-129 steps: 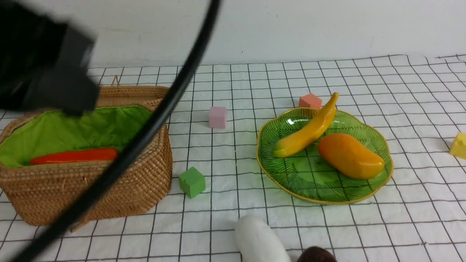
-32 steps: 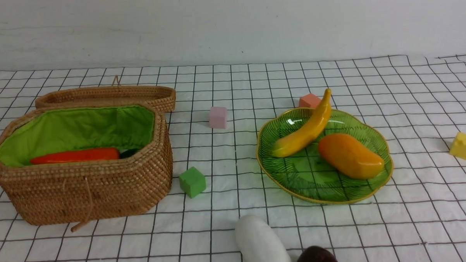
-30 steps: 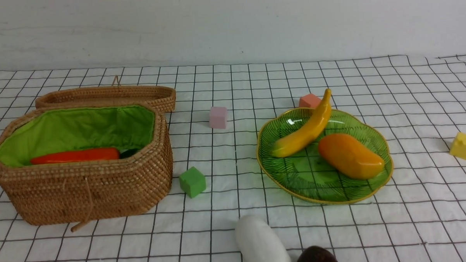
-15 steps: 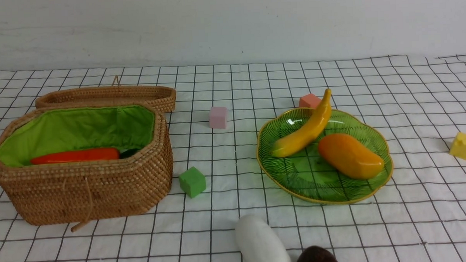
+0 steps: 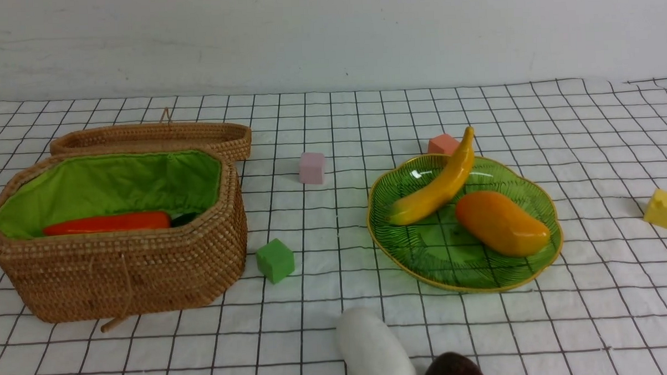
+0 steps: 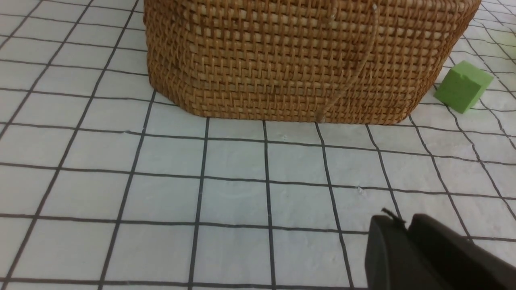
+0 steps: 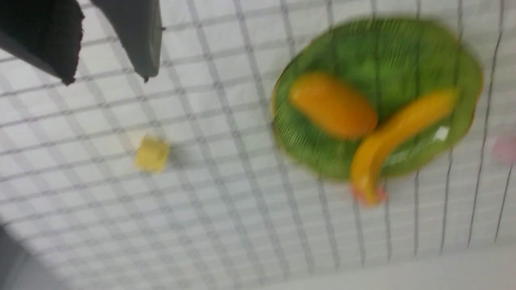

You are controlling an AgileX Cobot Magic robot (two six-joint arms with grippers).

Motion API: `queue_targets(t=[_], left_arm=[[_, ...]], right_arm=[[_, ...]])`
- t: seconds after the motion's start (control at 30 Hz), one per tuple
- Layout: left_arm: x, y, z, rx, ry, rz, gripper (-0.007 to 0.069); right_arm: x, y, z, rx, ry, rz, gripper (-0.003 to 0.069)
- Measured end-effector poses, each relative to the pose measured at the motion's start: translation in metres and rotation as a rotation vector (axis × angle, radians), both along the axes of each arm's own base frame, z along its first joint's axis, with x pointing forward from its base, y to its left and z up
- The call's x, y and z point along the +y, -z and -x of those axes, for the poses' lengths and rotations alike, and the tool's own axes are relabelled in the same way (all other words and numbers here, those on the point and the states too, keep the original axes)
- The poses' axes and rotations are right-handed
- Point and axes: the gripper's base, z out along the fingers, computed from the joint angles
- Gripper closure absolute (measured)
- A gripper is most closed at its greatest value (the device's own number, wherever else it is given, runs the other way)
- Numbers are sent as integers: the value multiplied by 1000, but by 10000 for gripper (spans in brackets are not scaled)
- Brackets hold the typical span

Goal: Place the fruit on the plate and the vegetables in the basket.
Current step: Use the right arm to grab a mangosteen and put it into the right plate

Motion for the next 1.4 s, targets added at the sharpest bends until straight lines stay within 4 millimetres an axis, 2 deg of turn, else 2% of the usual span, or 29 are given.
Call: queue_targets(t=[0.03,0.07,0.1,0.13,0.17,0.27,0.43,0.53,0.57,0.67,0.8,0.87,0.97,1.07,1.23,1.4], left_arm=[[0,0,0,0,0,0,560],[0,0,0,0,0,0,556],[0,0,0,0,0,-1,555],[0,0,0,0,1,-2,553],[0,0,0,0,1,-2,553],[0,0,0,0,1,-2,550],[0,0,0,0,1,-2,546],[0,0,0,0,1,-2,544],[0,0,0,0,1,-2,543],[0,0,0,0,1,-2,540],[0,0,0,0,1,-2,536],[0,0,0,0,1,-2,533],[0,0,0,0,1,-2,532],[0,0,0,0,1,-2,530],[0,0,0,0,1,-2,529],[0,0,0,0,1,-2,527]], right_arm=[[5,5,-3,40,-29,-3,416],[29,23,-14,170,-178,-22,407],[32,26,-16,189,-193,-23,405],[49,36,-21,256,-296,-34,391],[51,37,-22,263,-304,-32,387],[100,64,-28,406,-541,-29,275],[131,96,-36,547,-605,-30,69],[148,110,-39,588,-630,-47,-13],[148,111,-40,590,-629,-48,-13],[161,132,-48,631,-631,-40,-17],[167,160,-59,697,-614,-10,2],[169,179,-66,736,-606,24,25],[172,193,-70,755,-602,35,57],[173,194,-72,755,-602,36,97],[174,187,-73,758,-629,47,97],[170,151,-85,700,-643,55,97]])
